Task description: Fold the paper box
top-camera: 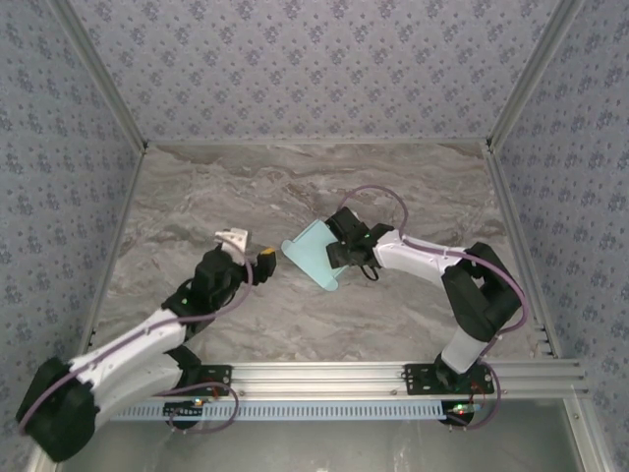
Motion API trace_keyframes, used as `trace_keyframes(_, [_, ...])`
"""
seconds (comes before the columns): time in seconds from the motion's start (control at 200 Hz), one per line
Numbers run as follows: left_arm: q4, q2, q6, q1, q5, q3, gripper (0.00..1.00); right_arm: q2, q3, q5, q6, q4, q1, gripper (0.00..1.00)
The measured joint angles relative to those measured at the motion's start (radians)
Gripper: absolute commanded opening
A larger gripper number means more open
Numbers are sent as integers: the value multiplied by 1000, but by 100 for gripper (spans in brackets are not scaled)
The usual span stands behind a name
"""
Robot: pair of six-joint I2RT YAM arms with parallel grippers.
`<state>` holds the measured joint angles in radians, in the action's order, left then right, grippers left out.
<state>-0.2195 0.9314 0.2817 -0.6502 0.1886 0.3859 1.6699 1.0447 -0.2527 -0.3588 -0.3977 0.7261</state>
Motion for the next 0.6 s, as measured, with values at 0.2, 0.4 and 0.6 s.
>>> trace_keyframes(0.2, [15, 328, 34, 114, -210, 167, 83, -73, 0, 5, 106, -40, -19, 75])
trace_keyframes(0.4, [22, 535, 34, 139, -372, 309, 76, -151, -24, 6, 148, -71, -56, 76])
trace_keyframes(0.6, [17, 747, 29, 180, -542, 497, 64, -259, -133, 82, 166, -67, -121, 77])
